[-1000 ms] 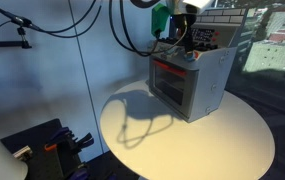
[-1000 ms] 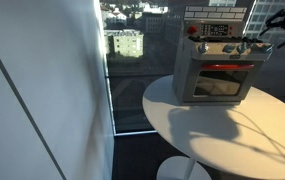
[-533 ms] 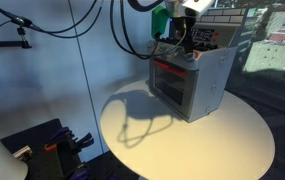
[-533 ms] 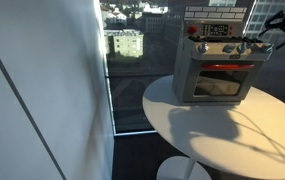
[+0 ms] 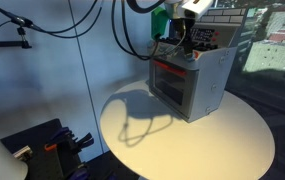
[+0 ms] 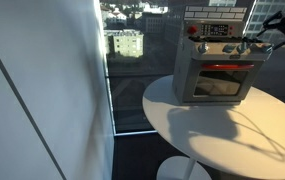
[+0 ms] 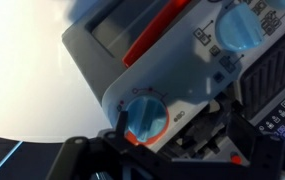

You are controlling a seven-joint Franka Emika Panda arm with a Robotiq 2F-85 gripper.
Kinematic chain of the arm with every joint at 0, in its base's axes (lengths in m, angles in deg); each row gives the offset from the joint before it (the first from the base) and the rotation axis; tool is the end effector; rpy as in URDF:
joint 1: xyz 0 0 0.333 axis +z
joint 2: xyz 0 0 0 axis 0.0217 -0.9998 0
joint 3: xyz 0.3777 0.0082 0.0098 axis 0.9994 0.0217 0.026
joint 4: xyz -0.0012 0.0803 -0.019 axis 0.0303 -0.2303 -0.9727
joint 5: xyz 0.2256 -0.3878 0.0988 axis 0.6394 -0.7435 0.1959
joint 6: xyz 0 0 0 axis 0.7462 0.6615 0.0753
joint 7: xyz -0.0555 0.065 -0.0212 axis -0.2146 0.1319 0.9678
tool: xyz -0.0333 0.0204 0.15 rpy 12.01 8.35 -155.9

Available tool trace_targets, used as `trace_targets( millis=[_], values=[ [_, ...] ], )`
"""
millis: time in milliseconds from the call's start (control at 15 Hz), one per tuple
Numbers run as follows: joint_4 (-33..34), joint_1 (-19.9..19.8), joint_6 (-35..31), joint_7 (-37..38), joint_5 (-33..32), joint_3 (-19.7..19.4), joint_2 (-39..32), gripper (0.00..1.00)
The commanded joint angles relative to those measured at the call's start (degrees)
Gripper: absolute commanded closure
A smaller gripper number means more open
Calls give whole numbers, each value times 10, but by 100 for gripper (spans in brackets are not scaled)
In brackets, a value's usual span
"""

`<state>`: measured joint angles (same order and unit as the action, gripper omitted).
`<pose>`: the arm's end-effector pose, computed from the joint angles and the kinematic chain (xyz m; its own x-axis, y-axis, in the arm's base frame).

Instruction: Turn the knob on the far right of the stove to the left

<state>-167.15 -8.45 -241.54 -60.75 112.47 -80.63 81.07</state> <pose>0.6924 -0.1424 0.4267 0.5571 -0.7797 0.2861 -0.5871 -0.6133 -0.5284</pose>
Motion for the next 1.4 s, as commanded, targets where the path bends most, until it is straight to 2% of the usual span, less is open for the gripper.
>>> trace_targets(
  millis=[0, 67, 133, 200, 333, 733, 800, 1333],
  values=[
    [2, -2, -12, -25, 22, 5, -2, 7],
    [2, -2, -12, -24, 23, 4, -3, 11],
    [2, -2, -12, -25, 23, 5, -3, 24],
    [2, -2, -12, -26, 24, 5, -3, 34],
    [1, -3, -13, -27, 25, 5, -2, 44],
    [-9, -9, -14, -29, 31, 2, 2, 91],
    [-10, -9, -15, -29, 33, 2, 2, 88],
    [-14, -7, -13, -31, 29, -1, 6, 89]
  ],
)
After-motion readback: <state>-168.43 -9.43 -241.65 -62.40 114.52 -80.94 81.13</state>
